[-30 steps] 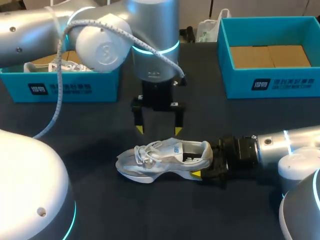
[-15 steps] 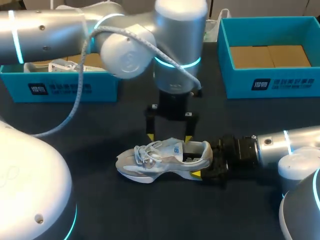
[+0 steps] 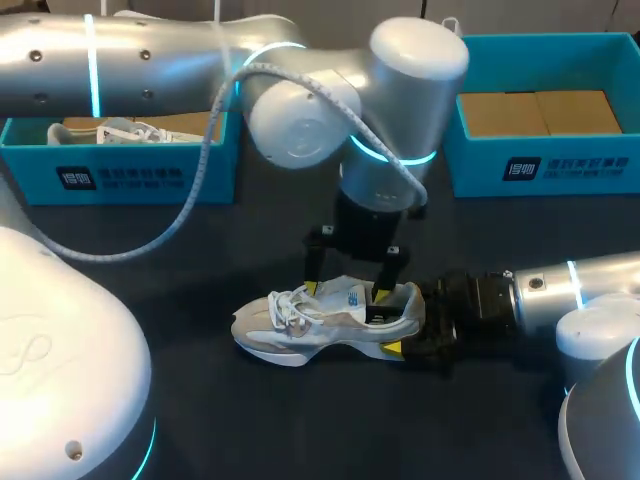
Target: Take the shoe out of the shoebox, open the shoe tongue, remove and reinsert the insole, then place the shoe into the shoebox
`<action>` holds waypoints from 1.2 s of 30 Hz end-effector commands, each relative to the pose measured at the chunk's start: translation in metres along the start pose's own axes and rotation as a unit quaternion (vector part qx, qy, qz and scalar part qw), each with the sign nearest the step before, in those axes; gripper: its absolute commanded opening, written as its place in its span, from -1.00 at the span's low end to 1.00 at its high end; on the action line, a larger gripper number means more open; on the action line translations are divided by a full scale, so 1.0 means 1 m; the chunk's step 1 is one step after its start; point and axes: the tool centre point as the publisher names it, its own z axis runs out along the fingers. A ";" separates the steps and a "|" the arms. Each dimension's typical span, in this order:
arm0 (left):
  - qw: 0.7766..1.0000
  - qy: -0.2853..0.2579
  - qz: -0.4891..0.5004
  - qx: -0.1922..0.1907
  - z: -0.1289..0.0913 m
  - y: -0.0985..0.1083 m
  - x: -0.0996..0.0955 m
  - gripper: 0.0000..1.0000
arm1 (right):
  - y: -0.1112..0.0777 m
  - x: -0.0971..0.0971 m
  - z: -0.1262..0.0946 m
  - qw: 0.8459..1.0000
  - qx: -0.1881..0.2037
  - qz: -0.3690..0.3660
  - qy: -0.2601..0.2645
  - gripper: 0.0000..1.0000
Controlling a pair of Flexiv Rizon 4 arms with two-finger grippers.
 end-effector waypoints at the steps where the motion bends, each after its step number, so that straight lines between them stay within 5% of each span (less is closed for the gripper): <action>1: 1.000 -0.011 -0.002 0.005 0.001 0.004 0.004 1.00 | 0.000 0.000 0.002 1.000 0.004 0.001 0.000 -1.00; 7: 1.000 -0.011 -0.002 0.005 0.001 0.004 0.004 1.00 | 0.000 0.000 0.002 1.000 0.004 0.001 0.000 -1.00; 9: 0.999 -0.048 -0.015 0.005 0.019 0.008 0.001 0.82 | 0.000 0.000 0.002 1.000 0.004 0.001 0.000 -1.00; 14: 0.997 -0.078 -0.015 0.007 0.031 0.009 -0.001 0.89 | 0.000 0.000 0.002 1.000 0.004 0.001 0.000 -1.00; 24: 0.997 -0.070 -0.028 -0.003 0.029 0.010 -0.002 0.64 | 0.000 0.000 0.002 1.000 0.004 0.001 0.000 -1.00; 27: 0.997 -0.068 -0.028 -0.003 0.025 0.011 -0.004 0.51 | 0.000 0.000 0.002 1.000 0.004 0.001 0.000 -1.00; 32: 0.997 -0.068 -0.025 -0.001 0.020 0.016 -0.009 -0.07 | 0.000 0.000 0.002 1.000 0.004 0.001 0.000 -1.00; 36: 0.998 -0.059 -0.026 -0.002 0.016 0.017 -0.014 -0.13 | 0.000 0.000 0.002 1.000 0.004 0.001 0.000 -1.00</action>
